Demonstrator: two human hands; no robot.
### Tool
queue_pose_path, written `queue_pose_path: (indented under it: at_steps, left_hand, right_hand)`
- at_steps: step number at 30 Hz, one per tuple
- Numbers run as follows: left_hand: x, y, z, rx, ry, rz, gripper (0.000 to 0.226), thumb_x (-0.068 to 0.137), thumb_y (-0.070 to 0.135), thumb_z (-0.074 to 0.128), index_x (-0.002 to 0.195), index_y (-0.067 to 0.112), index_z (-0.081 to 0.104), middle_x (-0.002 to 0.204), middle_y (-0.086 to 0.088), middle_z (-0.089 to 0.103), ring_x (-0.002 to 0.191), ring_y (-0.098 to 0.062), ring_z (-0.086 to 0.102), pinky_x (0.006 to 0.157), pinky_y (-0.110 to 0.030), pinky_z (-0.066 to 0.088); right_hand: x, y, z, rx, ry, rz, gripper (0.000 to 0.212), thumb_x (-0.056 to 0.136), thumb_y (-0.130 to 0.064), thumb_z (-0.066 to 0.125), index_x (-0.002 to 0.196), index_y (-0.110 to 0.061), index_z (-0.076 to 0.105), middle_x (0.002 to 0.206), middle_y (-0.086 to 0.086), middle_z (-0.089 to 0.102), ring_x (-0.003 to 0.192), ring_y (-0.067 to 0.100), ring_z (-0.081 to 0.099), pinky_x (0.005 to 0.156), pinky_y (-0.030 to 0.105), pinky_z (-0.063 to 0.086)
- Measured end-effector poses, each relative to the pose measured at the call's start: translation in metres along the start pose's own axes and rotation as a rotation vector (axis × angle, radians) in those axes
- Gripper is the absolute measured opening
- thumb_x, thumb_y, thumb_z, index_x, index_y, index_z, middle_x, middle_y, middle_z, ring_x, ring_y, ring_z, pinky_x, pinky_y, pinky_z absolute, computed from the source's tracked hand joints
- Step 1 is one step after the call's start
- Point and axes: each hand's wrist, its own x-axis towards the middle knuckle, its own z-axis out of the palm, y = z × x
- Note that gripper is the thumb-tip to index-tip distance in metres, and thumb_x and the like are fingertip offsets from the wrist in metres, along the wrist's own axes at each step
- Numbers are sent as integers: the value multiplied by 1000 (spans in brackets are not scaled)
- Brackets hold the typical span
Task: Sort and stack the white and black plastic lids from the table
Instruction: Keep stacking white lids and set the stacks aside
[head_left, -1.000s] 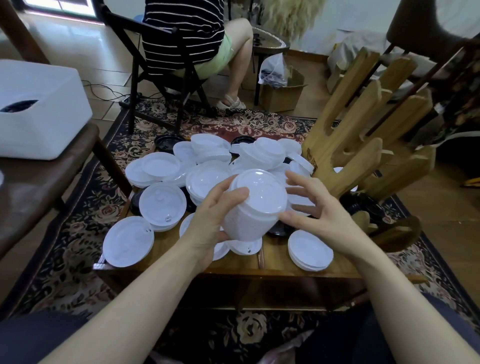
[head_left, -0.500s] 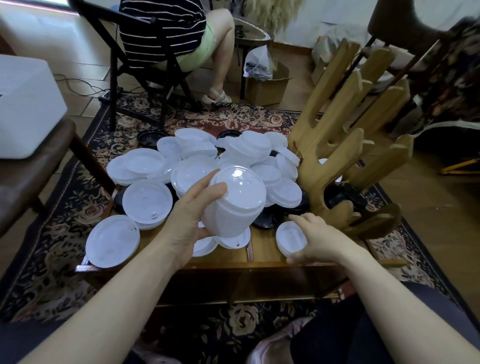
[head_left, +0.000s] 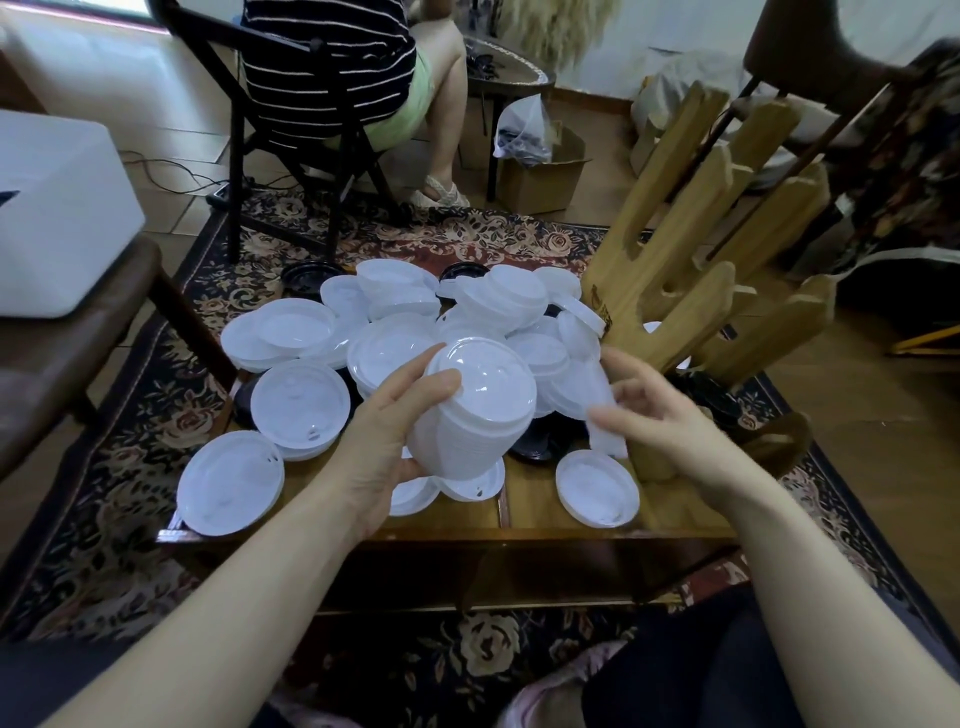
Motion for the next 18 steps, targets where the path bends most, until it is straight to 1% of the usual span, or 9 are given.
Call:
queue_pose_path:
  at_steps: [1,3,4,5,7,8,11,14,18]
  left_hand:
    - [0,-1,0,5,-2,-1,60,61,50,73,120,47,67,113,17,69,116,-17,60,86,-43,58]
    - [0,-1,2,22,-13,-4,56,62,51,72,117,49,68,117,16,69,117,-16,59,90,-45,57]
    - [0,-1,3,27,-17,-5,53,64,50,71,117,49,68,116,17,69,117,-16,59,91,-45,56]
    - [0,-1,3,27,-23,-7,52,65,49,70,116,50,68,115,18,70,116,-15,60,90,-44,56]
    - [1,-1,5,31,-31,-10,50,65,49,69,116,50,69,114,18,70,116,-15,60,88,-43,57]
    - [1,-1,5,32,-33,-10,51,66,49,68,116,49,68,116,17,69,117,-15,59,87,-42,57]
    - [1,-1,7,29,-32,-9,51,65,50,69,116,50,68,121,16,67,119,-16,58,87,-42,56]
    - [1,-1,9,25,-39,-7,52,60,51,74,112,52,69,118,18,69,118,-15,59,89,-43,56]
    - [0,-2,10,36,-40,-1,70,50,59,75,119,53,66,129,18,64,124,-16,56,96,-49,54]
  right_hand:
    - [-1,-6,-1,141,26,-48,90,64,-63,78,143,-47,38,125,1,59,118,18,57,101,37,45]
    - [-1,-14,-1,427,4,-118,99,58,-66,79,145,-45,37,131,-9,61,121,12,58,101,40,46]
    - [-1,-18,0,550,-23,-142,98,54,-69,80,142,-44,43,131,-13,62,122,11,58,98,38,47]
    - [-2,-23,2,644,-57,-170,90,54,-69,81,135,-43,53,127,-14,65,120,11,60,94,34,49]
    - [-2,-29,7,792,-128,-215,65,57,-63,82,117,-39,69,116,-10,69,111,14,63,86,30,53]
    - [-3,-32,9,851,-152,-232,61,59,-60,83,113,-36,71,116,-6,69,112,17,62,86,30,53]
    - [1,-35,14,1003,-186,-245,66,59,-53,88,116,-25,71,125,6,65,122,31,54,89,35,54]
    - [4,-37,19,1040,-195,-265,75,61,-50,87,126,-20,64,130,10,61,126,35,53,93,39,53]
    - [4,-38,30,850,-147,-274,99,65,-48,87,143,-10,40,135,11,58,125,28,56,100,37,49]
